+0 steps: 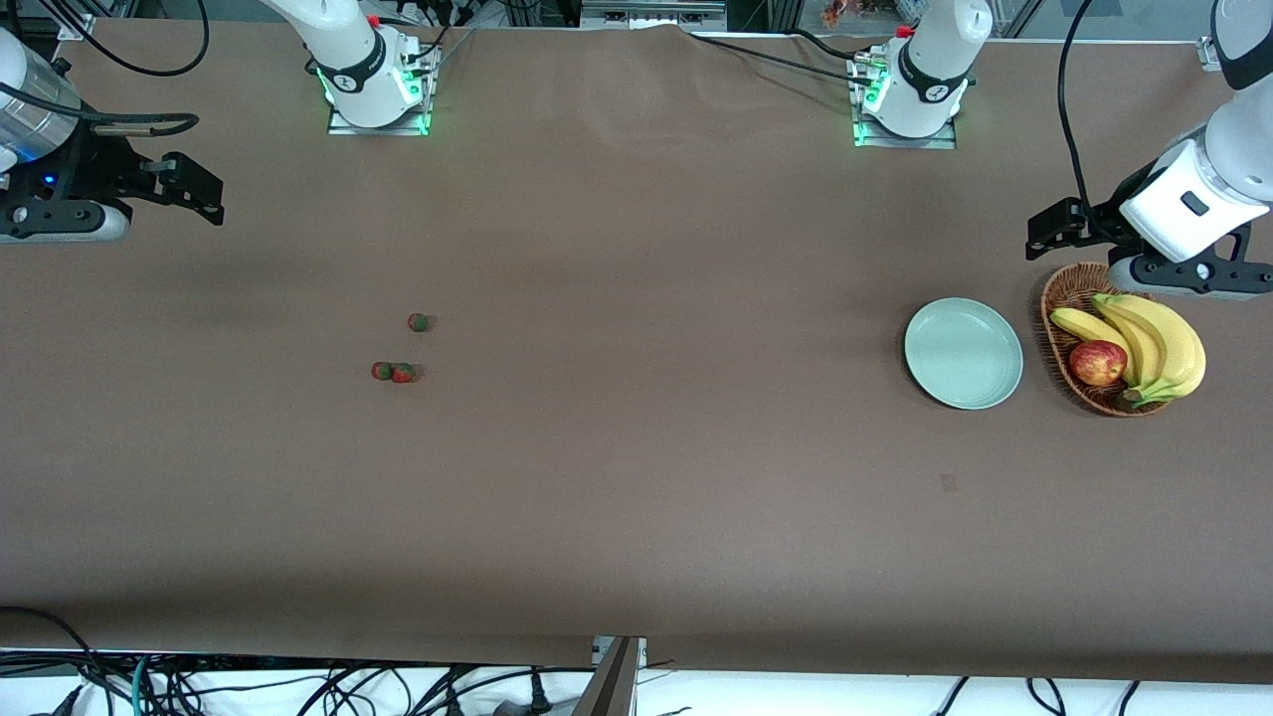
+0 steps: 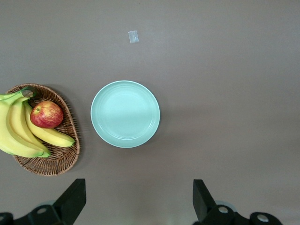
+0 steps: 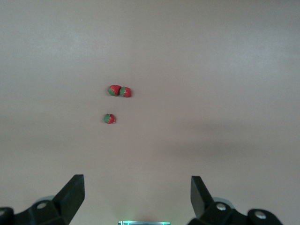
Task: Collect all strawberries into plate
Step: 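Reach the right gripper down to the cluster of red strawberries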
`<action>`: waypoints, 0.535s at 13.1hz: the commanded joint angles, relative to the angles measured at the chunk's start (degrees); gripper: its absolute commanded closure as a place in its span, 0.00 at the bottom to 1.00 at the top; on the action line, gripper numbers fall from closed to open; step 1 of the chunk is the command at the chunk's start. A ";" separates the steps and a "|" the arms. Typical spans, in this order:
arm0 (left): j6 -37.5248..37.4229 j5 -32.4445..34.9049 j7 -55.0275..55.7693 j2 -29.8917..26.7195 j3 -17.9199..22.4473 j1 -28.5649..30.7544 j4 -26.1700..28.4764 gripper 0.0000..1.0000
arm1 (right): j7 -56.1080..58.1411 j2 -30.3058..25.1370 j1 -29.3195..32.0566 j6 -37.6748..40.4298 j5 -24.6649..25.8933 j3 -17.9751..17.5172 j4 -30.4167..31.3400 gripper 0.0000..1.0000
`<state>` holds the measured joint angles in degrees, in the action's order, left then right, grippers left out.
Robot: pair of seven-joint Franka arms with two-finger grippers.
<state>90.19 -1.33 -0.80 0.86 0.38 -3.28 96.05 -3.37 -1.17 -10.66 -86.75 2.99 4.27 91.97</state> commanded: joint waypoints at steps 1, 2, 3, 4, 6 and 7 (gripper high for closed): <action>0.16 -0.25 -1.05 -0.68 0.42 -0.24 -0.16 0.00 | -1.01 0.04 -0.06 0.44 0.00 -1.01 -1.01 0.00; 0.16 -0.25 -1.05 -0.68 0.50 -0.24 -0.16 0.00 | -1.63 0.38 0.02 -0.17 -0.18 -0.84 -1.18 0.00; 0.25 -0.25 -1.05 -0.68 0.50 -0.24 -0.16 0.00 | -1.46 0.56 0.29 -0.35 -0.26 -0.67 -1.36 0.00; 0.34 -0.25 -1.05 -0.68 0.50 -0.24 -0.16 0.00 | -1.46 0.56 0.20 -0.26 -0.44 -0.75 -1.62 0.00; 0.34 -0.25 -1.05 -0.68 0.50 -0.24 -0.16 0.00 | -1.64 3.52 -0.32 -1.39 -1.85 -1.11 -1.62 0.00; 0.34 -0.16 -1.05 -0.68 0.59 -0.15 -0.16 0.00 | -1.29 5.81 -0.50 -2.97 -2.20 -1.11 -1.62 0.00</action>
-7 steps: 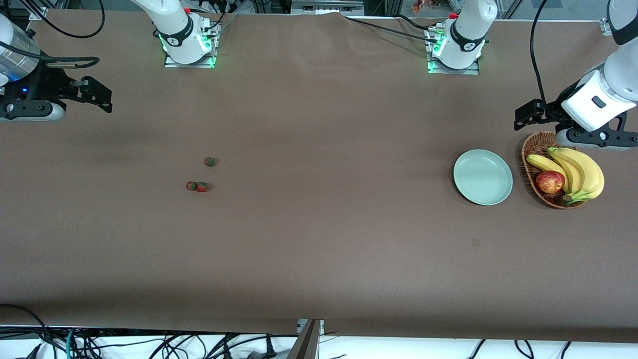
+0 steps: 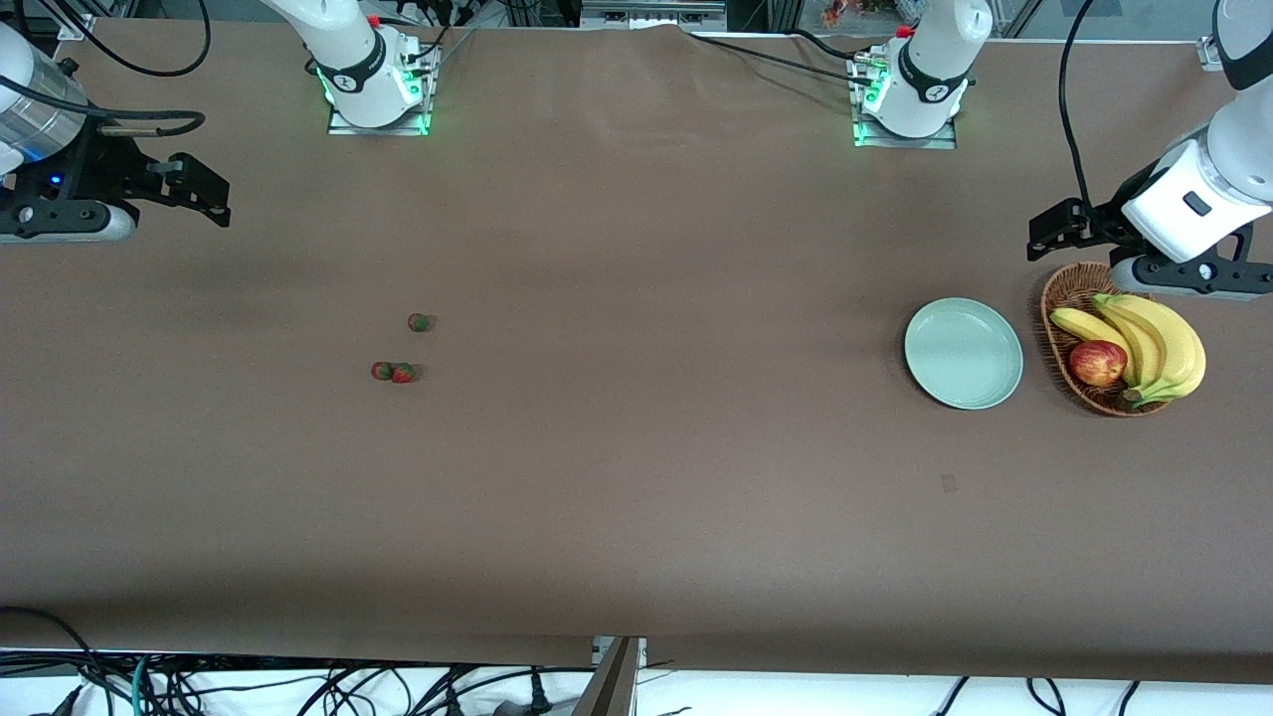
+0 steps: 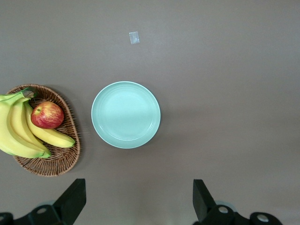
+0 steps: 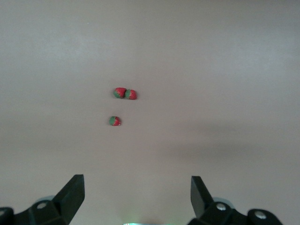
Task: Collect all strawberries into plate
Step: 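Reach the right gripper down to the cluster of red strawberries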
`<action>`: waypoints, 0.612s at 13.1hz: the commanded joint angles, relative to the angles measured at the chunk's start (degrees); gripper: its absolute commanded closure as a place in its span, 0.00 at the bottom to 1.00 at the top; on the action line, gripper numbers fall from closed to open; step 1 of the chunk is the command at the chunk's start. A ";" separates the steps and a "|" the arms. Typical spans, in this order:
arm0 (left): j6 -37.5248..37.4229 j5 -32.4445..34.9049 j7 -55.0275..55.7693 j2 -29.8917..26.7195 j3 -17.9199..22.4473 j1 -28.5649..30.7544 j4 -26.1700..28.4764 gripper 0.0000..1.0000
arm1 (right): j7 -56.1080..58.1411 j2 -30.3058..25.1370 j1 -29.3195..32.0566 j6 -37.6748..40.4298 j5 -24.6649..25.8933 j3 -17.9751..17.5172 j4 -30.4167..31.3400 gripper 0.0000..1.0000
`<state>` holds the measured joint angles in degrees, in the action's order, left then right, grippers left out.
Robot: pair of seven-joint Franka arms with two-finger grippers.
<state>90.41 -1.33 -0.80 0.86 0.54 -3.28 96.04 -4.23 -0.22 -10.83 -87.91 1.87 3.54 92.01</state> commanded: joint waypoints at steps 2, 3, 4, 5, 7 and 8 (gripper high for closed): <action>0.12 -0.16 -1.04 -0.68 0.34 -0.15 -0.16 0.00 | 0.01 9.86 -1.11 -2.96 -1.08 -0.37 -1.57 0.00; 0.21 -0.08 -1.04 -0.68 0.43 -0.15 -0.16 0.00 | 0.44 13.97 -2.34 -2.70 -0.91 -0.37 -1.40 0.00; 0.12 0.01 -1.04 -0.68 0.43 -0.15 -0.16 0.00 | 0.19 16.71 -2.70 -2.61 -1.43 -0.37 -1.74 0.00; 0.12 0.71 -1.04 -0.68 0.34 -0.15 -0.16 0.00 | 0.10 17.43 -3.49 -3.92 -3.17 -0.72 -1.23 0.00; 0.38 1.42 -1.04 -0.68 0.34 -0.15 -0.16 0.00 | -0.95 17.45 -5.34 -8.82 -4.95 -0.90 4.63 0.00; 0.47 1.33 -1.04 -0.68 0.34 -0.15 -0.16 0.00 | -1.04 17.18 -5.34 -12.59 -5.04 -0.90 8.58 0.00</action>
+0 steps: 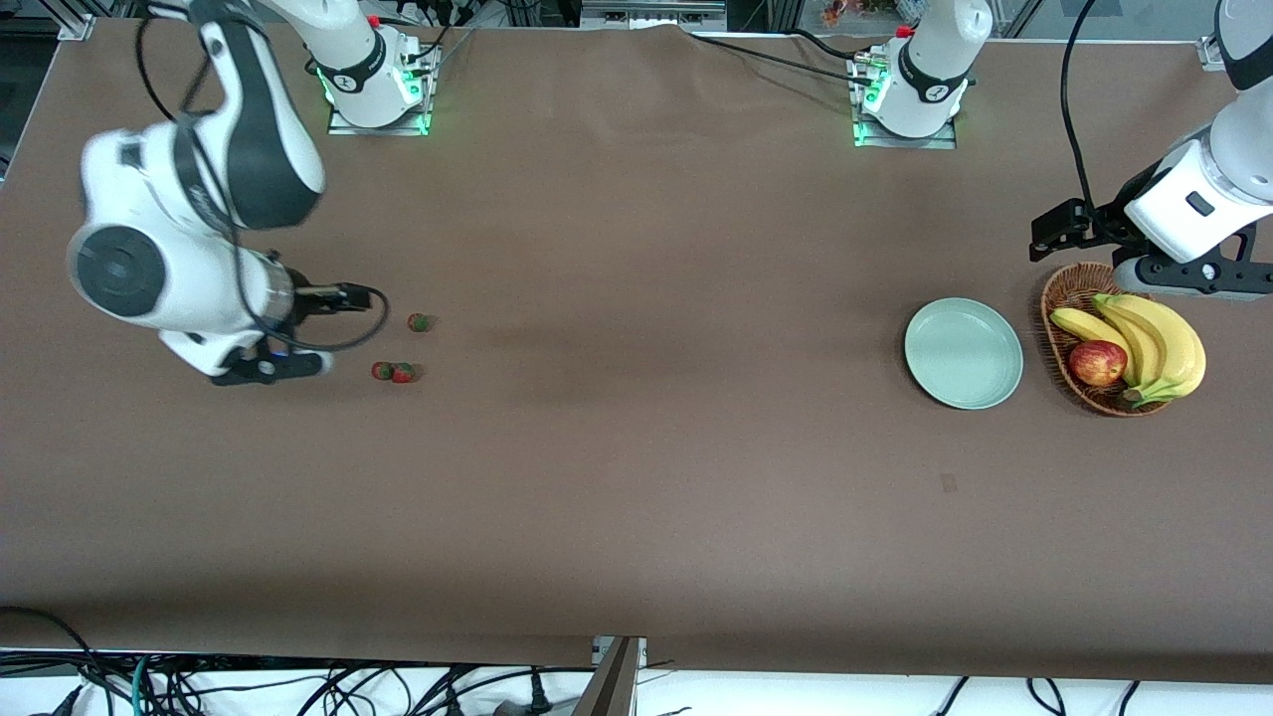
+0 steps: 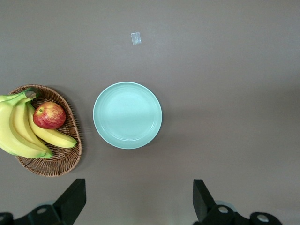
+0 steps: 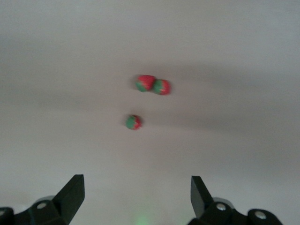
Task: Collect all strawberries into plate
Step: 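Reach the right gripper down to the cluster of red strawberries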
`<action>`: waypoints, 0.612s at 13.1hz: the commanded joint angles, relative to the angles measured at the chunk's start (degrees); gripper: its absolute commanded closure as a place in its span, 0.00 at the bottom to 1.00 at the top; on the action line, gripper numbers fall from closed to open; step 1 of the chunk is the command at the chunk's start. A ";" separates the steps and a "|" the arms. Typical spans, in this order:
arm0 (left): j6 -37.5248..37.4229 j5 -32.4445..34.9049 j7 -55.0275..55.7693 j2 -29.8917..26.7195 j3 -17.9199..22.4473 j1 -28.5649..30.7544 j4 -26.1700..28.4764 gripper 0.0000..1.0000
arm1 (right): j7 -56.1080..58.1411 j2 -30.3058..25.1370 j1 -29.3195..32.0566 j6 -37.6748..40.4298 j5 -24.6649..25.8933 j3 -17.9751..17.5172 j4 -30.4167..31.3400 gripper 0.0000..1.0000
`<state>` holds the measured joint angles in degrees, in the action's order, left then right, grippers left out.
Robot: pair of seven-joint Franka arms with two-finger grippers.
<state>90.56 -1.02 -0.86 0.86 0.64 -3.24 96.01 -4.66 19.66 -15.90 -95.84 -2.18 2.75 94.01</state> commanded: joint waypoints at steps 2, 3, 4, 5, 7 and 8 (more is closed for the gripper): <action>0.32 1.02 -0.98 -0.68 0.24 -0.19 -0.12 0.00 | -0.70 -4.36 -0.27 -12.31 -2.73 -0.20 15.97 0.00; 0.32 1.02 -0.98 -0.68 0.24 -0.19 -0.12 0.00 | -0.62 -5.67 -0.27 -19.14 -3.96 -0.20 22.64 0.00; 0.32 0.94 -0.98 -0.68 0.24 -0.19 -0.12 0.00 | -0.62 -6.90 -0.27 -26.95 -4.15 -0.20 29.41 0.00; 0.32 0.76 -0.98 -0.68 0.24 -0.19 -0.12 0.00 | -0.62 -7.26 -0.27 -34.69 -4.15 -0.64 35.05 0.00; 0.32 0.67 -0.98 -0.68 0.24 -0.19 -0.12 0.00 | -0.70 -5.96 -0.36 -41.34 -4.15 -1.08 38.00 0.00; 0.32 0.67 -0.98 -0.68 0.24 -0.19 -0.12 0.00 | -0.88 -5.34 -0.36 -41.96 -4.15 -1.43 38.00 0.00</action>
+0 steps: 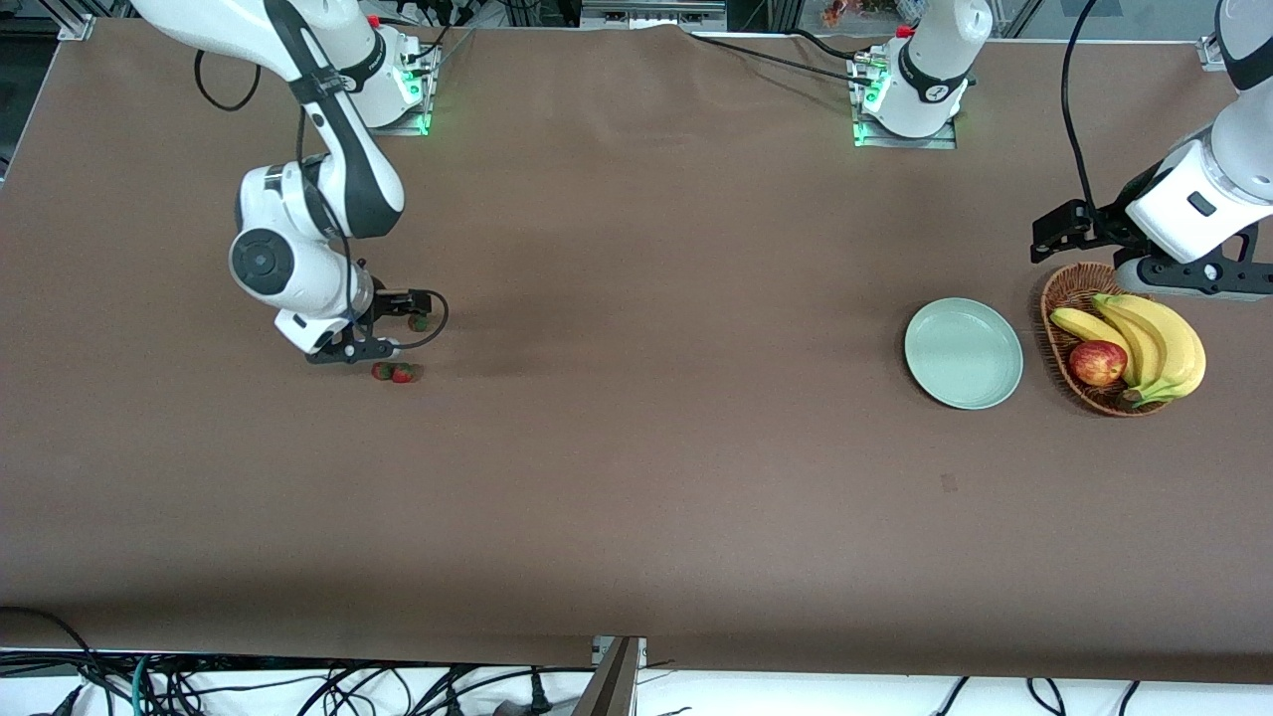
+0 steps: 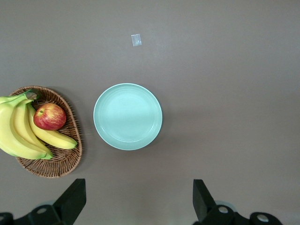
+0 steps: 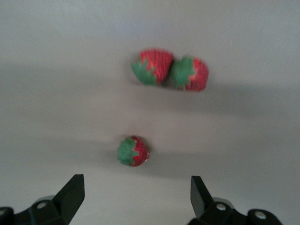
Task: Collect all strawberries into plate
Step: 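Grasp one red strawberry with the right gripper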
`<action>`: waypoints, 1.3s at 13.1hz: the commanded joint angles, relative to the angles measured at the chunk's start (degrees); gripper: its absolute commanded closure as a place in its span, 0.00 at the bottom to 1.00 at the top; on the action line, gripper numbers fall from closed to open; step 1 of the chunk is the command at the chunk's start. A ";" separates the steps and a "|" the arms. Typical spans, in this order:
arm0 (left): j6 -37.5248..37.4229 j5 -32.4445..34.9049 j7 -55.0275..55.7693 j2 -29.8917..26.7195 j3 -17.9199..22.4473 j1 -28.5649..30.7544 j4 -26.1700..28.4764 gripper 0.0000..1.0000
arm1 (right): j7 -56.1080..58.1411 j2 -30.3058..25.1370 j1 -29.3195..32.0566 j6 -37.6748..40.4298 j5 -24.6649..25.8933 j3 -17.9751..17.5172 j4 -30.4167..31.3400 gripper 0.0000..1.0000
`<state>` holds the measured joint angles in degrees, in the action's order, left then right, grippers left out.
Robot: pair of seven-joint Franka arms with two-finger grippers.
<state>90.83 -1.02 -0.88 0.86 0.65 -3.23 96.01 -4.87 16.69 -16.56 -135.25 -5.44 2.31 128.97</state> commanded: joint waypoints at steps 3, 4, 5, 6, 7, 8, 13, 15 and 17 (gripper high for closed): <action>0.05 0.58 -0.96 -0.59 0.14 -0.28 -0.12 0.00 | -1.37 0.70 0.30 -7.72 -0.89 -1.69 3.04 0.02; 0.05 0.58 -0.96 -0.59 0.14 -0.20 -0.12 0.00 | -1.37 2.10 -0.04 -10.18 -0.89 -1.95 3.04 0.03; 0.05 0.58 -0.96 -0.59 0.14 -0.28 -0.12 0.00 | -1.37 3.25 -0.48 -12.03 -0.89 -2.13 3.04 0.05; 0.05 0.58 -0.96 -0.51 0.14 -0.20 -0.12 0.00 | -1.37 3.96 -0.57 -12.83 -0.89 -2.13 3.04 0.05; 0.05 0.58 -0.96 -0.51 0.14 -0.28 -0.12 0.00 | -1.28 4.22 -0.58 -12.93 -0.89 -2.13 3.04 0.07; 0.05 0.58 -0.96 -0.51 0.14 -0.20 -0.12 0.00 | -1.28 4.31 -0.58 -12.84 -0.89 -2.13 3.04 0.14; 0.05 0.58 -0.96 -0.42 0.14 -0.19 -0.12 0.00 | -1.28 4.31 -0.58 -12.67 -0.89 -2.13 3.04 0.66; 0.14 0.58 -0.96 -0.42 0.14 -0.19 -0.12 0.00 | -1.37 4.23 -0.58 -12.40 -0.89 -2.13 3.04 0.83; 0.14 0.58 -0.96 -0.42 0.14 -0.19 -0.12 0.00 | -1.46 3.53 -0.58 -12.05 -0.89 -2.39 2.51 0.84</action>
<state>90.83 -1.02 -0.89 0.86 0.65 -3.24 96.01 -6.05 21.64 -16.92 -147.37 -5.45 0.27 131.18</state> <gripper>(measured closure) 0.000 0.670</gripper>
